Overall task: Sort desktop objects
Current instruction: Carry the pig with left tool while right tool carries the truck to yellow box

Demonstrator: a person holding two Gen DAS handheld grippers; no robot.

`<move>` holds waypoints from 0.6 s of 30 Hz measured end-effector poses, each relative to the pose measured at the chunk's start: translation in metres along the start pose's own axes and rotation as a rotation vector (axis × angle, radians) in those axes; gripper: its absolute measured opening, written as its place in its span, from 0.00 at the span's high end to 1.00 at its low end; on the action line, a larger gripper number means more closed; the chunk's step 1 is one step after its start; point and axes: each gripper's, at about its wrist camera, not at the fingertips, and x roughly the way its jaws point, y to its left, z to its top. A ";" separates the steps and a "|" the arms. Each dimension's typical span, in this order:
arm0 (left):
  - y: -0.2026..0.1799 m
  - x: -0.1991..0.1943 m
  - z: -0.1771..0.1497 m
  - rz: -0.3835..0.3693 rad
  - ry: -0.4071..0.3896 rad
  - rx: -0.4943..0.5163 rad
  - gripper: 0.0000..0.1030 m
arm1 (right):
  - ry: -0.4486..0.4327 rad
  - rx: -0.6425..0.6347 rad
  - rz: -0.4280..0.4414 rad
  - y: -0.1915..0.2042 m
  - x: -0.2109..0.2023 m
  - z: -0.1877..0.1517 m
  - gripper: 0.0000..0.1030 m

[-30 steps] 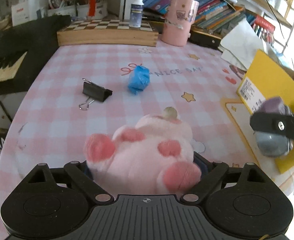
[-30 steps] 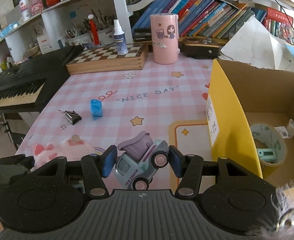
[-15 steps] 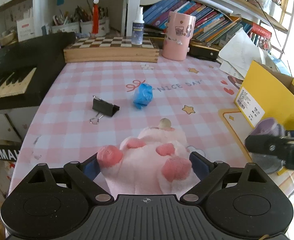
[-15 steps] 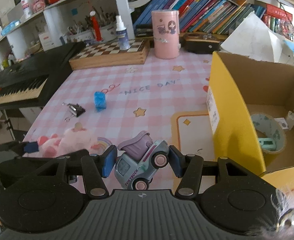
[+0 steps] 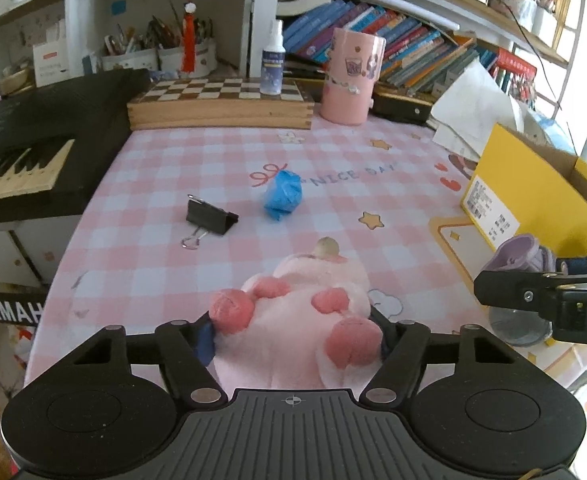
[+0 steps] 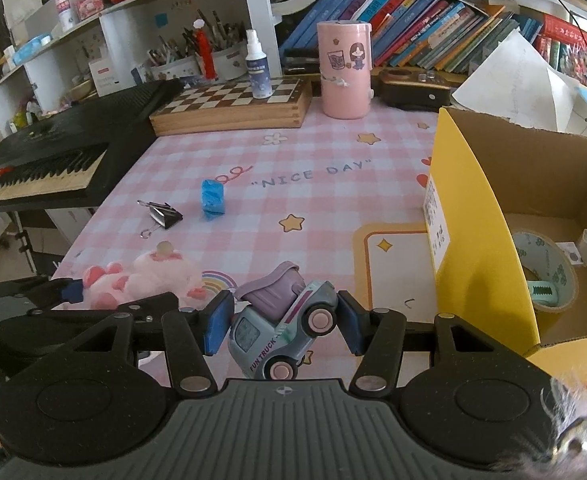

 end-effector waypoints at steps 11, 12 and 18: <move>0.010 -0.086 -0.014 -0.101 -0.081 -0.118 0.31 | -0.041 -0.003 0.014 0.003 -0.045 -0.014 0.49; 0.009 -0.092 -0.018 -0.107 -0.086 -0.120 0.31 | -0.043 0.000 0.014 0.004 -0.049 -0.018 0.49; 0.007 -0.116 -0.041 -0.110 -0.081 -0.101 0.31 | -0.067 0.035 0.004 0.019 -0.071 -0.047 0.49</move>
